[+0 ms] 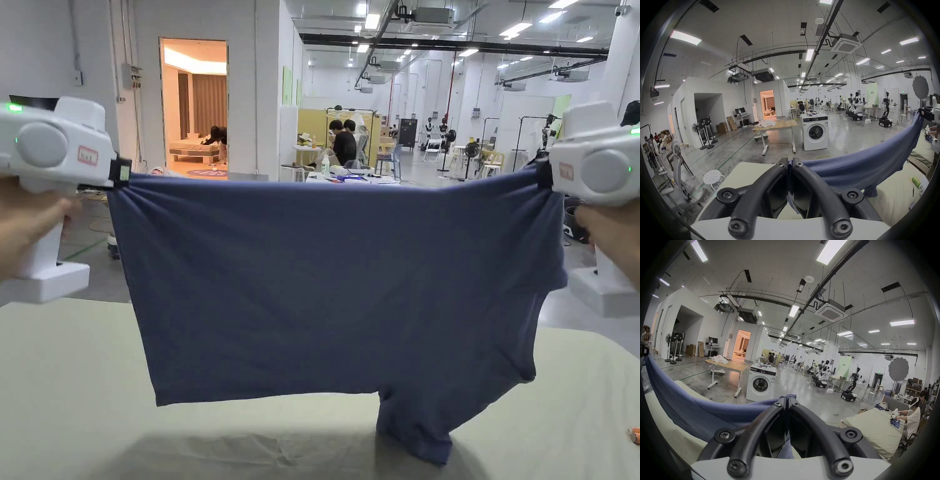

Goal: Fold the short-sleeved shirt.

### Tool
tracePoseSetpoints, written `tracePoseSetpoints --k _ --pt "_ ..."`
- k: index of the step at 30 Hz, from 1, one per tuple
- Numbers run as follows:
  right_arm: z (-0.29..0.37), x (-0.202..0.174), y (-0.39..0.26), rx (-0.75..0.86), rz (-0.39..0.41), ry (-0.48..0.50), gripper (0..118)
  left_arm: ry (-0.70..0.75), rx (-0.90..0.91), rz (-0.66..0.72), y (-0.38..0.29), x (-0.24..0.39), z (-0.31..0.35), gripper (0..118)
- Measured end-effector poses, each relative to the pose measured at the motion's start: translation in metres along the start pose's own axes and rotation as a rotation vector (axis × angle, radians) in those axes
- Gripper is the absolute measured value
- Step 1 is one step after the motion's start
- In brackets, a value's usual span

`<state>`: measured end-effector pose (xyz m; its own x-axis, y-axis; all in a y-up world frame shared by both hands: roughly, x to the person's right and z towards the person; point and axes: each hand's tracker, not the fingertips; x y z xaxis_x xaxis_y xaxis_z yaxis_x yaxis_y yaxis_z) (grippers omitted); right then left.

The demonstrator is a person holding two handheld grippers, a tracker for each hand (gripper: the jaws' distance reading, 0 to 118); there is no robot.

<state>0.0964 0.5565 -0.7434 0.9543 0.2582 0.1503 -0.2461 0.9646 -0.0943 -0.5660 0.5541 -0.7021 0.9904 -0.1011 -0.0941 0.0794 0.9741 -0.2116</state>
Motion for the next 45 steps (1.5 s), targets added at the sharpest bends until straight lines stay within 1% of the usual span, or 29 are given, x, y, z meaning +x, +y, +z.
tracePoseSetpoints --k 5,10,14,17,21,22,24,25,27,30,34,37,40,42,43,45 --pt "0.026 -0.005 -0.054 -0.06 -0.015 0.019 1 -0.028 -0.06 0.024 -0.063 0.003 0.007 0" --pt "0.072 -0.007 -0.11 -0.103 -0.009 0.024 1 -0.052 -0.08 0.077 -0.126 0.006 0.036 0" --pt "0.116 -0.003 -0.151 -0.134 0.029 0.034 1 -0.079 -0.077 0.127 -0.174 0.007 0.074 0" --pt "0.154 0.004 -0.178 -0.158 0.009 0.056 1 -0.078 -0.076 0.146 -0.204 0.009 0.107 0" --pt "0.204 0.011 -0.216 -0.186 0.034 0.076 1 -0.091 -0.072 0.183 -0.244 0.007 0.154 0" --pt "0.215 0.014 -0.224 -0.194 0.031 0.086 1 -0.092 -0.069 0.196 -0.253 0.007 0.164 0" --pt "0.238 0.018 -0.242 -0.229 -0.004 0.103 1 -0.089 -0.077 0.21 -0.271 0.006 0.186 0" --pt "0.251 0.018 -0.25 -0.247 -0.01 0.113 1 -0.098 -0.081 0.221 -0.281 0.005 0.196 0" --pt "0.272 0.018 -0.263 -0.259 0.007 0.118 1 -0.093 -0.087 0.23 -0.296 0.003 0.213 0" --pt "0.3 0.017 -0.276 -0.284 -0.002 0.127 1 -0.088 -0.098 0.234 -0.316 0.002 0.239 0" --pt "0.323 0.015 -0.291 -0.338 0.016 0.137 1 -0.084 -0.13 0.237 -0.341 0.001 0.264 0" --pt "0.333 0.012 -0.304 -0.381 0.015 0.146 1 -0.076 -0.175 0.224 -0.359 0.003 0.275 0" --pt "0.338 0.004 -0.324 -0.436 0.048 0.147 1 -0.074 -0.258 0.169 -0.374 0.009 0.278 0" --pt "0.34 -0.002 -0.342 -0.497 0.081 0.163 1 -0.067 -0.307 0.172 -0.39 0.012 0.278 0" --pt "0.34 -0.003 -0.352 -0.524 0.061 0.177 1 -0.071 -0.332 0.168 -0.398 0.011 0.277 0" --pt "0.341 -0.007 -0.372 -0.582 0.058 0.192 1 -0.064 -0.396 0.147 -0.411 0.015 0.276 0"
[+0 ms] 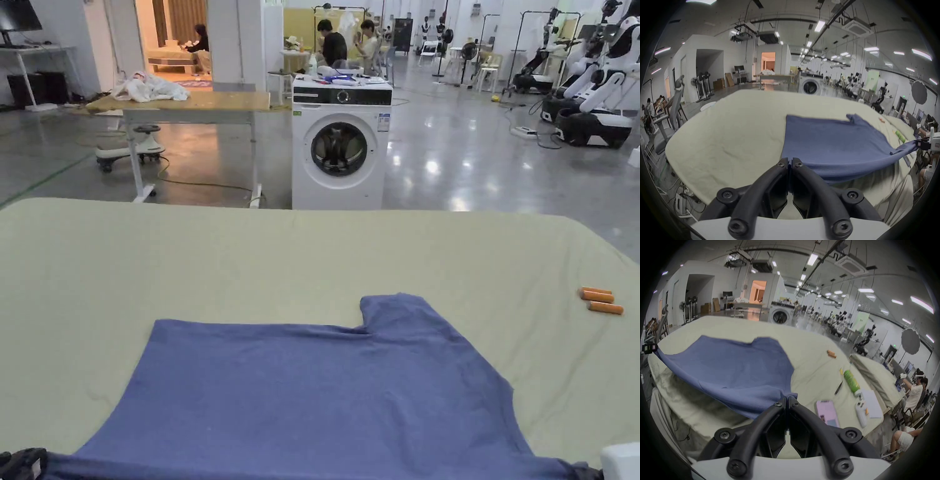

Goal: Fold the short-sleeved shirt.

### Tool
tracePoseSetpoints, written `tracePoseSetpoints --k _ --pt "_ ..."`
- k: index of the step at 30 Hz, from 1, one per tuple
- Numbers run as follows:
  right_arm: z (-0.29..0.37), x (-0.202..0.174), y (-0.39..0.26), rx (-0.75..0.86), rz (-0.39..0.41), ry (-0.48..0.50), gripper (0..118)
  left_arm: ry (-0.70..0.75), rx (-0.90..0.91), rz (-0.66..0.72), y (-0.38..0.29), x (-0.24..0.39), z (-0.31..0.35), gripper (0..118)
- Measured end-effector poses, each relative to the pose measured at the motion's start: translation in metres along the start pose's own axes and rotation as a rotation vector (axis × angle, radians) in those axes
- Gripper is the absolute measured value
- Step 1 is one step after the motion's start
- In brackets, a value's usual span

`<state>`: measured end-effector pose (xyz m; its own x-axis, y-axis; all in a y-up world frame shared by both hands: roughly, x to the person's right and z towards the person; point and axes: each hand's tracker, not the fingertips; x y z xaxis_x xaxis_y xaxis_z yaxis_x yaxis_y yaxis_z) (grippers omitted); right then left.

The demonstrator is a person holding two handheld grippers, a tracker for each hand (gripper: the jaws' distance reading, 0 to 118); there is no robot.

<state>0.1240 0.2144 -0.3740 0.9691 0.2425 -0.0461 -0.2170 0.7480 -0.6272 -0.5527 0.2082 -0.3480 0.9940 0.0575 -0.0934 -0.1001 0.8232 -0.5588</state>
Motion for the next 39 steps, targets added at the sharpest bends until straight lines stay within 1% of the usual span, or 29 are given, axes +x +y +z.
tracePoseSetpoints --k 3,6,9,14,17,18,19,20,21,22,24,25,27,30,32,35,38,39 --pt "-0.017 -0.006 -0.025 -0.088 0.021 0.007 1 0.01 -0.095 -0.039 -0.016 0.002 -0.009 0" --pt "-0.032 -0.009 -0.047 -0.159 -0.006 0.036 1 0.027 -0.172 -0.08 -0.028 0.005 -0.018 0" --pt "-0.043 -0.013 -0.062 -0.201 -0.013 0.035 1 0.033 -0.235 -0.079 -0.037 0.006 -0.031 0" --pt "-0.054 -0.019 -0.074 -0.244 -0.022 0.037 2 0.067 -0.308 -0.132 -0.051 0.004 -0.051 1" --pt "-0.057 -0.021 -0.077 -0.258 -0.025 0.04 2 0.075 -0.317 -0.142 -0.054 0.005 -0.057 1" --pt "-0.058 -0.021 -0.077 -0.258 -0.027 0.038 5 0.077 -0.316 -0.141 -0.056 0.005 -0.056 2" --pt "-0.057 -0.021 -0.076 -0.259 -0.032 0.037 10 0.079 -0.312 -0.135 -0.057 0.004 -0.056 5" --pt "-0.054 -0.021 -0.073 -0.262 -0.039 0.033 20 0.078 -0.309 -0.126 -0.056 0.002 -0.055 10" --pt "-0.051 -0.021 -0.069 -0.262 -0.048 0.023 39 0.078 -0.306 -0.12 -0.055 0.001 -0.054 19" --pt "-0.047 -0.021 -0.066 -0.255 -0.056 0.011 50 0.083 -0.3 -0.118 -0.055 0.002 -0.05 30" --pt "-0.037 -0.018 -0.057 -0.214 -0.082 0.005 67 0.085 -0.281 -0.108 -0.051 0.0 -0.045 53" --pt "-0.033 -0.018 -0.051 -0.18 -0.097 0.005 70 0.054 -0.25 -0.087 -0.051 -0.002 -0.044 57" --pt "-0.024 -0.018 -0.037 -0.116 -0.113 0.01 74 0.009 -0.181 -0.038 -0.048 0.001 -0.037 57" --pt "-0.022 -0.021 -0.016 0.023 -0.133 0.022 75 -0.026 -0.077 0.006 -0.038 0.01 -0.035 57" --pt "-0.026 -0.026 0.0 0.086 -0.164 0.008 75 -0.028 0.002 -0.012 -0.028 0.02 -0.035 57" --pt "-0.032 -0.035 0.021 0.216 -0.225 0.025 75 -0.01 0.097 -0.053 -0.007 0.046 -0.032 56" --pt "-0.038 -0.049 0.041 0.334 -0.233 -0.006 75 -0.005 0.194 -0.071 0.009 0.065 -0.035 55" --pt "-0.039 -0.055 0.045 0.372 -0.229 -0.015 74 -0.01 0.224 -0.084 0.014 0.071 -0.037 52"
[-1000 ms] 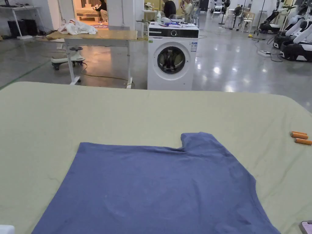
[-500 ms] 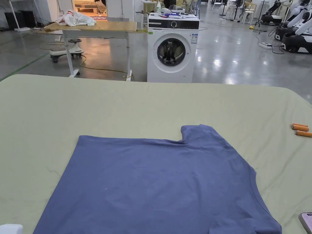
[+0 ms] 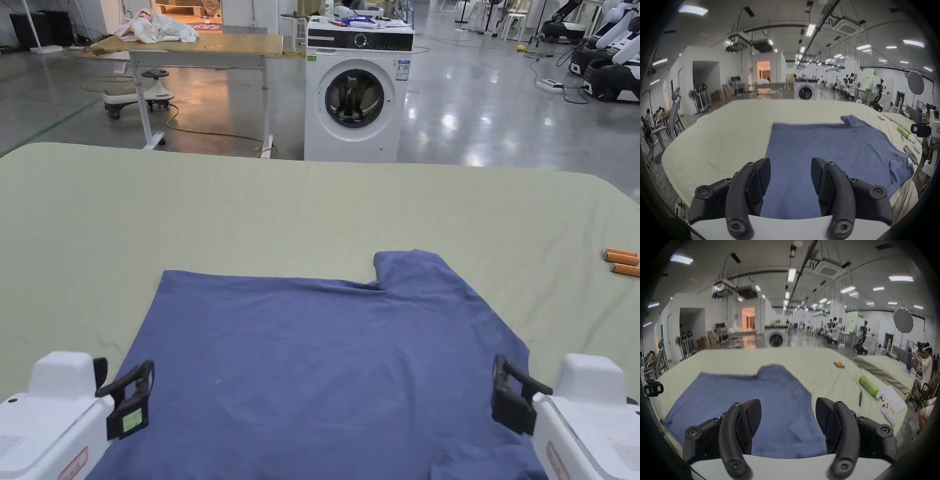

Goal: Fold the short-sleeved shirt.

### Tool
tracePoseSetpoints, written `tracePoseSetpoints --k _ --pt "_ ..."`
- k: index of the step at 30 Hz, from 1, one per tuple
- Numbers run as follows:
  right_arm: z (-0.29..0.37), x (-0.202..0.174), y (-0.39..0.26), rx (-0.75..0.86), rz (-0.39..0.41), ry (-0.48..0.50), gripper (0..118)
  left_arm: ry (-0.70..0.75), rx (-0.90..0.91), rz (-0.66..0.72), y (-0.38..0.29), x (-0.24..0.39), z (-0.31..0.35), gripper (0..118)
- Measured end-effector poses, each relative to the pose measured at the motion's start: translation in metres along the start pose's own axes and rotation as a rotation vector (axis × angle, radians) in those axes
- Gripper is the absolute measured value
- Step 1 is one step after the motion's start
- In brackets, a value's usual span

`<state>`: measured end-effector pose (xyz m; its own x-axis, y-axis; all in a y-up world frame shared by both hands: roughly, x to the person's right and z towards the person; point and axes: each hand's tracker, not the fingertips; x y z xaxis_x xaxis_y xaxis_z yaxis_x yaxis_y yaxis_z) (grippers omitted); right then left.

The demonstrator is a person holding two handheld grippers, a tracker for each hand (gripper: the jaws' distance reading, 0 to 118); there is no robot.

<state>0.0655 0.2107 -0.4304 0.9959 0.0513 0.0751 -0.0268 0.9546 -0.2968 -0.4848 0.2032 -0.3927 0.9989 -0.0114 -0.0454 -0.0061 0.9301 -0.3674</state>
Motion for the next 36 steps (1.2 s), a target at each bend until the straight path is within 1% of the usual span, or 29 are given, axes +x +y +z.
tracePoseSetpoints --k 1,2,4,5,6,7,8,9,11,13,15,19,25,30,31,32,34,35,36 --pt "-0.003 -0.007 0.003 0.023 0.003 0.0 71 0.0 0.032 -0.013 0.005 0.007 -0.001 49" --pt "-0.004 -0.011 0.004 0.048 0.004 0.005 65 0.003 0.057 -0.024 0.009 0.012 -0.001 43" --pt "-0.007 -0.02 0.007 0.083 -0.002 0.009 43 0.009 0.097 -0.051 0.017 0.023 -0.004 22" --pt "-0.009 -0.025 0.008 0.097 0.004 0.004 29 0.012 0.104 -0.055 0.02 0.028 -0.005 12" --pt "-0.01 -0.029 0.008 0.107 0.01 0.005 10 0.013 0.116 -0.061 0.022 0.032 -0.006 1" --pt "-0.01 -0.032 0.009 0.115 0.01 0.0 4 0.021 0.126 -0.061 0.023 0.036 -0.007 0" --pt "-0.01 -0.034 0.009 0.126 0.005 -0.001 4 0.021 0.127 -0.062 0.025 0.038 -0.008 0" --pt "-0.011 -0.037 0.009 0.127 0.003 0.006 0 0.022 0.134 -0.06 0.026 0.04 -0.009 0" --pt "-0.01 -0.042 0.008 0.137 0.004 -0.001 0 0.037 0.152 -0.049 0.026 0.041 -0.009 0" --pt "-0.012 -0.046 0.009 0.133 0.027 -0.014 0 0.031 0.14 -0.032 0.027 0.037 -0.011 0" --pt "-0.011 -0.045 0.008 0.134 0.022 0.0 0 0.027 0.122 -0.024 0.026 0.029 -0.01 0" --pt "-0.011 -0.045 0.003 0.125 0.039 0.011 0 0.018 -0.025 -0.04 0.018 0.004 -0.004 0" --pt "-0.016 -0.042 -0.01 0.063 0.045 0.04 0 -0.038 -0.309 0.015 -0.023 -0.045 0.01 0" --pt "-0.022 -0.044 -0.021 0.011 0.058 0.055 0 -0.003 -0.472 0.058 -0.048 -0.064 0.029 0" --pt "-0.023 -0.045 -0.022 0.004 0.059 0.059 0 -0.008 -0.486 0.085 -0.054 -0.068 0.03 2" --pt "-0.023 -0.045 -0.024 -0.002 0.061 0.061 0 0.005 -0.484 0.113 -0.06 -0.071 0.032 9" --pt "-0.022 -0.046 -0.027 -0.014 0.07 0.064 0 0.041 -0.508 0.156 -0.068 -0.076 0.032 41" --pt "-0.023 -0.045 -0.028 -0.021 0.074 0.065 0 0.048 -0.53 0.164 -0.071 -0.077 0.029 52" --pt "-0.023 -0.045 -0.029 -0.026 0.075 0.066 0 0.055 -0.548 0.17 -0.075 -0.077 0.026 60"
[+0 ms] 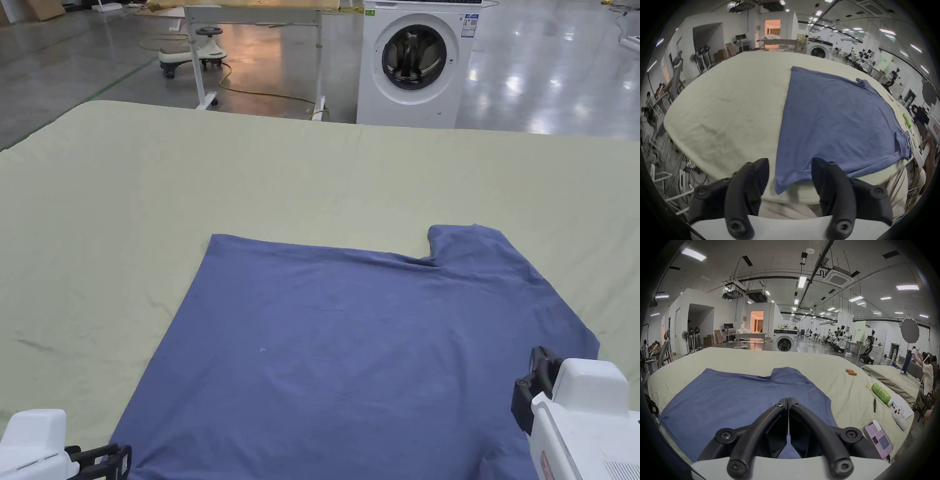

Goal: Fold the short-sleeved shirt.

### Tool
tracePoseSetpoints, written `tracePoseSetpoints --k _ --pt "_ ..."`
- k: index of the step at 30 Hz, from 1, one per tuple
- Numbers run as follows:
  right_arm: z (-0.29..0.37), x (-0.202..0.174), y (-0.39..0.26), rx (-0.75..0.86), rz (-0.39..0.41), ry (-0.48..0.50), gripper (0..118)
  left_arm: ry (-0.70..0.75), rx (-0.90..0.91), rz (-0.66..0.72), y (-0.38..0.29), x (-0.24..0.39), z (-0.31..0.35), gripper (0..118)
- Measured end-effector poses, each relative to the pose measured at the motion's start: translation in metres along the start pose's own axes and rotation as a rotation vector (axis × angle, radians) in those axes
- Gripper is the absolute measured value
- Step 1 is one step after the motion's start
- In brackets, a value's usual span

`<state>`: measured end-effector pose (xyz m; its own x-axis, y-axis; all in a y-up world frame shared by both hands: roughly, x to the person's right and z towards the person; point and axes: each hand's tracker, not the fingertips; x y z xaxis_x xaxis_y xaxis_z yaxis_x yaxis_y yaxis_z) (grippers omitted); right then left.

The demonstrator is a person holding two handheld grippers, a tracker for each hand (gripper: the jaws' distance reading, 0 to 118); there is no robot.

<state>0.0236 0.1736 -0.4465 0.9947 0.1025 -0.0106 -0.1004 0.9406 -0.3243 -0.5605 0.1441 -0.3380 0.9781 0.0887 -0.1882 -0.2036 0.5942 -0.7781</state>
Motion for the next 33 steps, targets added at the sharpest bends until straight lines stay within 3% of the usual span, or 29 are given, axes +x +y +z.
tracePoseSetpoints --k 5,8,12,15,17,19,21,27,30,32,33 --pt "0.002 0.008 -0.009 -0.037 0.0 -0.01 0 0.044 -0.111 0.024 -0.004 0.002 -0.029 54" --pt "0.006 0.015 -0.013 -0.057 0.006 -0.021 0 0.068 -0.086 -0.013 -0.002 0.012 -0.026 51" --pt "0.015 0.032 -0.02 -0.113 0.01 -0.043 0 0.002 -0.069 -0.054 0.001 0.019 -0.032 9" --pt "0.023 0.048 -0.028 -0.201 0.001 -0.049 1 -0.001 -0.07 -0.043 -0.001 0.02 -0.034 5" --pt "0.03 0.058 -0.033 -0.263 0.025 -0.056 12 -0.005 -0.068 -0.05 0.0 0.018 -0.033 5" --pt "0.036 0.069 -0.04 -0.339 0.065 -0.044 46 -0.011 -0.063 -0.051 0.0 0.017 -0.03 5" --pt "0.041 0.078 -0.049 -0.425 0.072 -0.023 63 -0.012 -0.061 -0.059 0.0 0.016 -0.029 5" --pt "0.047 0.091 -0.09 -0.571 0.081 -0.01 64 -0.017 -0.053 -0.05 -0.002 0.013 -0.026 5" --pt "0.042 0.098 -0.11 -0.607 -0.001 0.01 63 -0.023 -0.053 -0.044 -0.002 0.01 -0.025 5" --pt "0.044 0.102 -0.109 -0.574 -0.055 0.014 58 -0.028 -0.051 -0.039 -0.002 0.007 -0.024 5" --pt "0.045 0.103 -0.106 -0.581 -0.061 0.032 48 -0.031 -0.051 -0.036 -0.003 0.006 -0.023 5"
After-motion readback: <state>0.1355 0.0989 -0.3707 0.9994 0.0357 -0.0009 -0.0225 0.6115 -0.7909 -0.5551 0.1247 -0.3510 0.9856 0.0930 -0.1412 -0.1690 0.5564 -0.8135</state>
